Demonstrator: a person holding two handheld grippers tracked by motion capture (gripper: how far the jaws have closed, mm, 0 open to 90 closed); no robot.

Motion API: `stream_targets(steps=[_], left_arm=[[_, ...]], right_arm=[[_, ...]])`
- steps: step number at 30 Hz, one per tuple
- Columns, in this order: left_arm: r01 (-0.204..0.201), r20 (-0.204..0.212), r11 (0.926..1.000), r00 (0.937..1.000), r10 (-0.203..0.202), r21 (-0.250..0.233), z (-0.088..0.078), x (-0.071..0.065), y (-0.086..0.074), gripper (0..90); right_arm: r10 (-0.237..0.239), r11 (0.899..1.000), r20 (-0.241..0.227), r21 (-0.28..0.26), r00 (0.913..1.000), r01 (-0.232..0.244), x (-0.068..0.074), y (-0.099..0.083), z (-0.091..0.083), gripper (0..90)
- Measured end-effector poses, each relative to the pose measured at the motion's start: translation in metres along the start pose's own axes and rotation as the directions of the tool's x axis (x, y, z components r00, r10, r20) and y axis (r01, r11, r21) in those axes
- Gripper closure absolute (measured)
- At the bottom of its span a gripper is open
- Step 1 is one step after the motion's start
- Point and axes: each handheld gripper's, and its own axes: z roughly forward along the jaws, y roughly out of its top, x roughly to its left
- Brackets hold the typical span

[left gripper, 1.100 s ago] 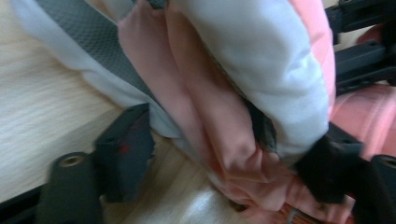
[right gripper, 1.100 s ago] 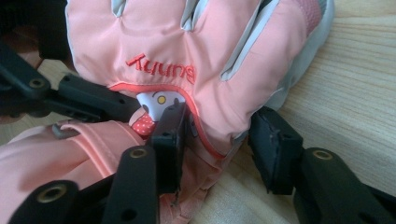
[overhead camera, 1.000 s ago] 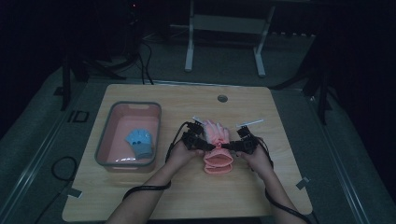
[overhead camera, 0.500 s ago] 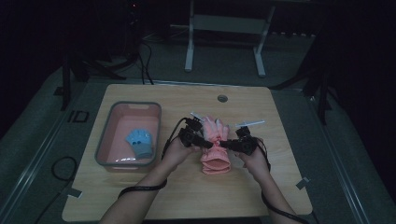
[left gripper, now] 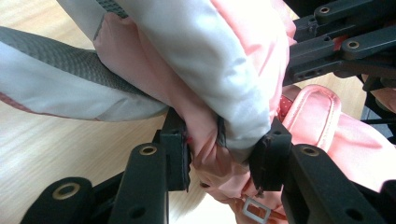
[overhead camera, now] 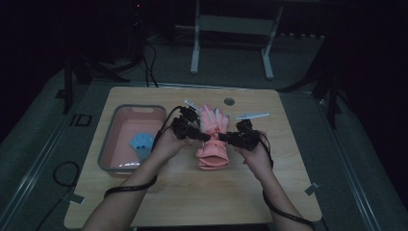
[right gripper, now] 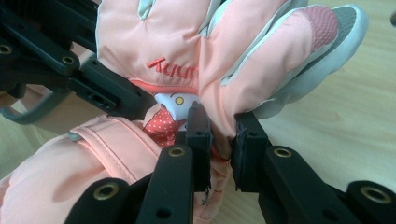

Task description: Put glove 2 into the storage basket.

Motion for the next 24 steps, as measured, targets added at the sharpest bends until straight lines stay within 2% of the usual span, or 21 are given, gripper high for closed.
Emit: stream_targets(steps=[4, 7, 16, 17, 24], left_arm=[[-0.016, -0.008, 0.9999, 0.9998, 0.016, 0.004, -0.016, 0.003, 0.002, 63.8], [-0.022, -0.019, 0.9997, 0.9996, 0.022, 0.006, -0.026, 0.005, 0.003, 63.8], [-0.011, -0.039, 0.9999, 0.9992, 0.011, 0.008, -0.049, 0.015, -0.002, 63.8], [-0.007, -0.046, 1.0, 0.9989, 0.007, 0.004, -0.056, 0.019, -0.004, 63.8], [-0.002, -0.069, 0.9999, 0.9976, 0.003, 0.016, -0.077, 0.029, -0.011, 63.8]], right_arm=[[-0.017, 1.0, 0.002, -0.009, 0.9998, 0.017, 0.01, 0.012, 0.001, 79.0], [-0.024, 1.0, -0.013, -0.016, 0.9996, 0.024, 0.016, 0.019, 0.003, 79.0], [-0.045, 0.999, -0.035, -0.02, 0.9984, 0.045, 0.031, 0.036, 0.014, 79.1], [-0.046, 0.999, -0.038, -0.018, 0.9982, 0.045, 0.033, 0.037, 0.015, 79.1], [-0.067, 0.998, -0.058, -0.012, 0.9961, 0.066, 0.053, 0.053, 0.031, 79.1]])
